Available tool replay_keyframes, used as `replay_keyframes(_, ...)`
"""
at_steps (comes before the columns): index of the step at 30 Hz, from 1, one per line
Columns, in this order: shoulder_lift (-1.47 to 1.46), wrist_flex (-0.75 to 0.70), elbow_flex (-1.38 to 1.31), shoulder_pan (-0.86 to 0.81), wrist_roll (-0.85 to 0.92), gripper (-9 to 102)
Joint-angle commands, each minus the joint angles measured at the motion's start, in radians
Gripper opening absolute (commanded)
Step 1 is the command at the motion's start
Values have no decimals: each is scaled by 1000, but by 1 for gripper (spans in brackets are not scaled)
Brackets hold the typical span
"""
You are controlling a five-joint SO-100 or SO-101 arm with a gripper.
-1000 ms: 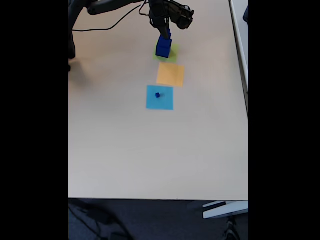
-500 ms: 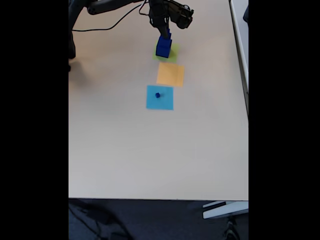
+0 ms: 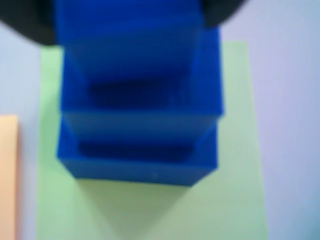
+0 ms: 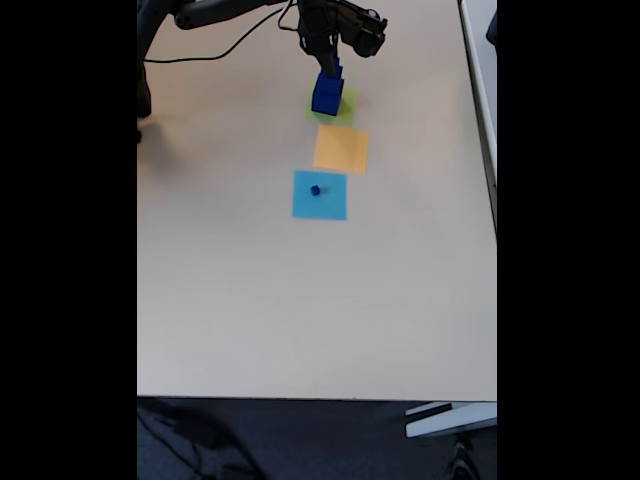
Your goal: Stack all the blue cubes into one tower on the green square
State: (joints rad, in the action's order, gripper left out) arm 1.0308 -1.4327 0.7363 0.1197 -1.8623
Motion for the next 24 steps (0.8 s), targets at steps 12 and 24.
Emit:
replay_keyframes(12,5,6,-17,20,-5,12)
replay_keyframes(24,3,5,-21,15,9,17)
